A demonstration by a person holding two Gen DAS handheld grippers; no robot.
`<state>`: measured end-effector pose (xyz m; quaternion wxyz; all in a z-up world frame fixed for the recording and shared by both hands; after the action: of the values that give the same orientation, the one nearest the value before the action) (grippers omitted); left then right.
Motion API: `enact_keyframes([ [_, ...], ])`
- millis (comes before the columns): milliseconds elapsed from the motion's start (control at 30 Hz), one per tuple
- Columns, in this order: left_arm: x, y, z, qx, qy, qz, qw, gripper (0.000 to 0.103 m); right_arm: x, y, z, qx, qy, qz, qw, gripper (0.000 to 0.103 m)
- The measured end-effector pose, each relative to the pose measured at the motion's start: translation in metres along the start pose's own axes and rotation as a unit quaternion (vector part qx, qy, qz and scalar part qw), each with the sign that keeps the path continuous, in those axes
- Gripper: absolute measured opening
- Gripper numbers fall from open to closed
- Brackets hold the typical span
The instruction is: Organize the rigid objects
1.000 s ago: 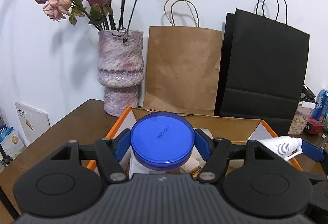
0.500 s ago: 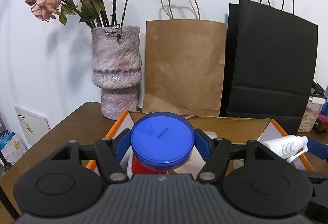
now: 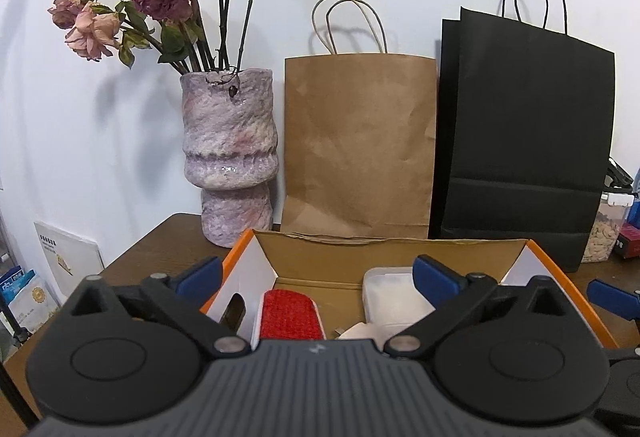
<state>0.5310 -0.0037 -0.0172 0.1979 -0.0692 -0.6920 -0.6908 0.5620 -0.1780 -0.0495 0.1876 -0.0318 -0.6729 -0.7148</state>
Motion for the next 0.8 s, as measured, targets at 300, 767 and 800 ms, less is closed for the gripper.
enact_keyframes([
  [300,0.003,0.0,0.001,0.001,-0.002,-0.001,1.0,0.103,-0.001,-0.001,-0.001,0.0,-0.006,0.005,1.0,0.103],
  [767,0.036,0.0,0.014,0.011,-0.007,-0.01,0.9999,0.103,0.031,0.0,-0.003,0.01,-0.016,-0.001,1.0,0.103],
  [800,0.041,-0.001,0.015,0.011,-0.008,-0.01,0.9999,0.103,0.036,0.0,-0.002,0.01,-0.016,-0.002,1.0,0.103],
])
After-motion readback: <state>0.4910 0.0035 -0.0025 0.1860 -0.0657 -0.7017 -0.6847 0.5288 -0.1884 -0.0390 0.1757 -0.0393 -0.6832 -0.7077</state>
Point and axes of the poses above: each gripper's, at about its wrist camera, not at the fingertips, and x roughly against the way its jaws point, z to its left, y to its top, the point moved 1 cm from there along -x, roughly the way its jaws point, and after that the axes turned 2 degrees about -x, right-handed, at the moved point
